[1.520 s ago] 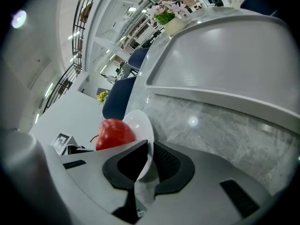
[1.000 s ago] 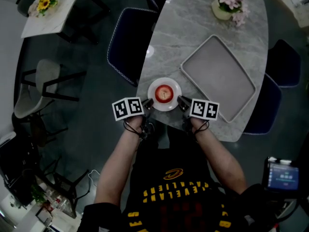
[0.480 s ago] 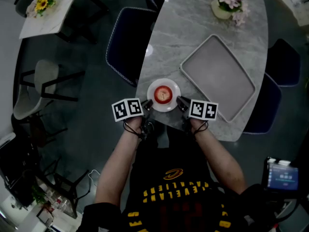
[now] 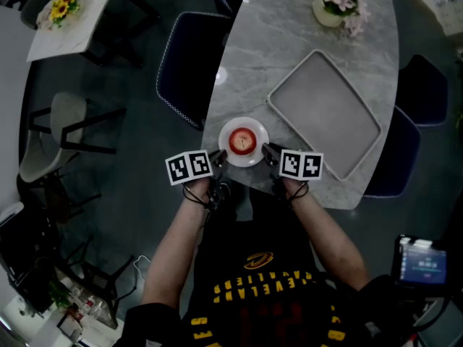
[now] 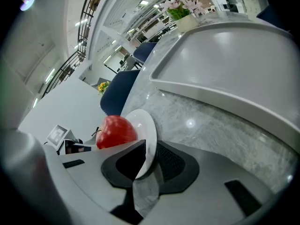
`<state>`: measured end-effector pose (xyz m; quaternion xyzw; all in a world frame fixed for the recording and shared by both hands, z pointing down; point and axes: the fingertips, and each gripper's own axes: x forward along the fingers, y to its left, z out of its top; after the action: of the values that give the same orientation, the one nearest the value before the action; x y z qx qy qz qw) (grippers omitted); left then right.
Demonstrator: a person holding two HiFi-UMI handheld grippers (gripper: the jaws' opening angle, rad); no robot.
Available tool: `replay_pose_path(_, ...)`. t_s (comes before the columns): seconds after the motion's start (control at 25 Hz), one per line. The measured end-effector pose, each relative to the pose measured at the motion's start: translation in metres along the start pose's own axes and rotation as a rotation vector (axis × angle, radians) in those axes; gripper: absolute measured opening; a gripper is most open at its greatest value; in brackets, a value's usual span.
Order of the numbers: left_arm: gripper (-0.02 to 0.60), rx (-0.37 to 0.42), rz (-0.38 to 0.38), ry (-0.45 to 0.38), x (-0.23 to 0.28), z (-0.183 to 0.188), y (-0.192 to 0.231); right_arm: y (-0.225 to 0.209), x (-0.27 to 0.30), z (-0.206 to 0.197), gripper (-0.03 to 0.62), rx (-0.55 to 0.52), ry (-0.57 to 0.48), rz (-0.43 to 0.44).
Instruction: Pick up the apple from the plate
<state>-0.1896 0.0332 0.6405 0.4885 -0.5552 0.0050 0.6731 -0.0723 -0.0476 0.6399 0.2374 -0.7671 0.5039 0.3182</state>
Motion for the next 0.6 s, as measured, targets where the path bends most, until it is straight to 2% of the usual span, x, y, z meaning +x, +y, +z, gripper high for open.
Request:
replay_pose_path(0.16, 0.080, 0.038, 0.021, -0.008, -0.004, 0.001, 0.002, -0.008, -0.007, 0.006, 0.080, -0.018, -0.028, -0.045)
replay_pose_path(0.36, 0.078, -0.020, -0.054, -0.068, -0.027, -0.001, 0.000, -0.024, -0.032, 0.017, 0.080, -0.004, -0.112, -0.089)
replay_pose_path(0.44, 0.078, -0.052, -0.101, -0.138, -0.044, 0.006, -0.004, -0.016, -0.046, 0.026, 0.080, -0.006, -0.178, -0.044)
replay_pose_path(0.52, 0.078, -0.079, -0.165, -0.227, -0.063, 0.016, -0.014, 0.004, -0.059, 0.036, 0.076, -0.014, -0.249, 0.046)
replay_pose_path(0.6, 0.078, -0.055, -0.225, -0.294, -0.081, 0.025, -0.031, 0.023, -0.074, 0.043, 0.006, -0.067, -0.305, 0.097)
